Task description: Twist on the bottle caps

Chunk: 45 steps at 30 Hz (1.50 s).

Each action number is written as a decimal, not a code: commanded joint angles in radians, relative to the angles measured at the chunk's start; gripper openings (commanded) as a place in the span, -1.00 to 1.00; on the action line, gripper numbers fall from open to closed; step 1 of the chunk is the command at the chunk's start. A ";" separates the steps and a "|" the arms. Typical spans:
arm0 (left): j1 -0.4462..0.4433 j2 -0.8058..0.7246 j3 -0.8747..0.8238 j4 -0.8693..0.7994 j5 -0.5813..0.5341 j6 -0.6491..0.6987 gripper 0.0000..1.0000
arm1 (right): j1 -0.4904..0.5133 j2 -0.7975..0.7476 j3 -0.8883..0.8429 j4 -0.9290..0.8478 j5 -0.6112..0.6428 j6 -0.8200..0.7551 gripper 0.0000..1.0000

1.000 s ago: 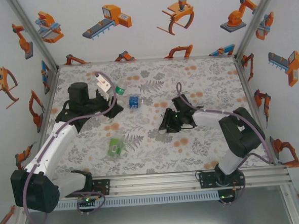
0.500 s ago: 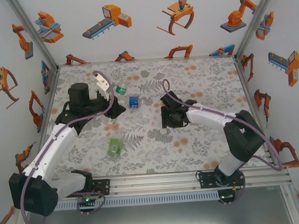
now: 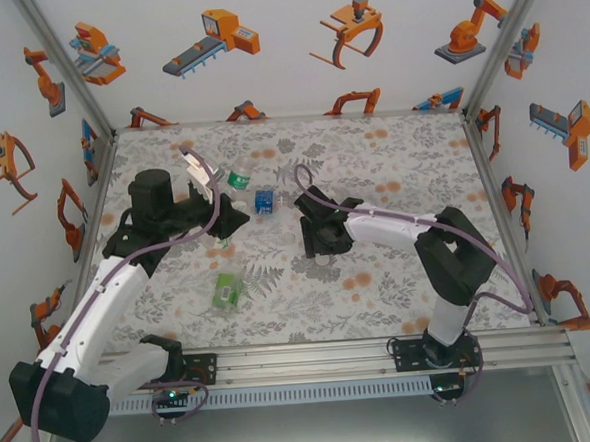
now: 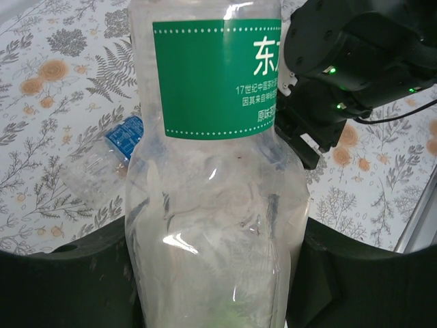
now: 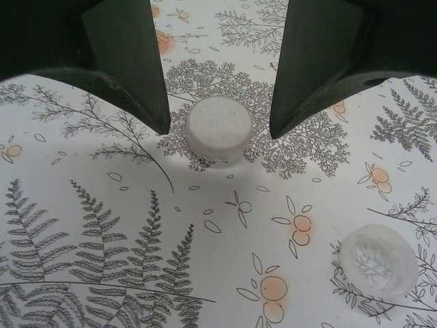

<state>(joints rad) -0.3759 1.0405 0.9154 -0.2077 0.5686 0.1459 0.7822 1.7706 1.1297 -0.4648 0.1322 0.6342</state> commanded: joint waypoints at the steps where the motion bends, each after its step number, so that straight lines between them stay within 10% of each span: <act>1: -0.007 -0.025 -0.009 -0.021 -0.002 -0.006 -0.93 | 0.011 0.022 0.044 -0.033 0.012 -0.003 0.10; 45: -0.026 0.008 -0.028 0.015 -0.026 -0.011 -0.93 | 0.037 0.072 0.027 -0.041 -0.001 0.067 -0.11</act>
<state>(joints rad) -0.3988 1.0477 0.8936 -0.2131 0.5407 0.1436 0.8116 1.8297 1.1683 -0.5076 0.1211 0.6842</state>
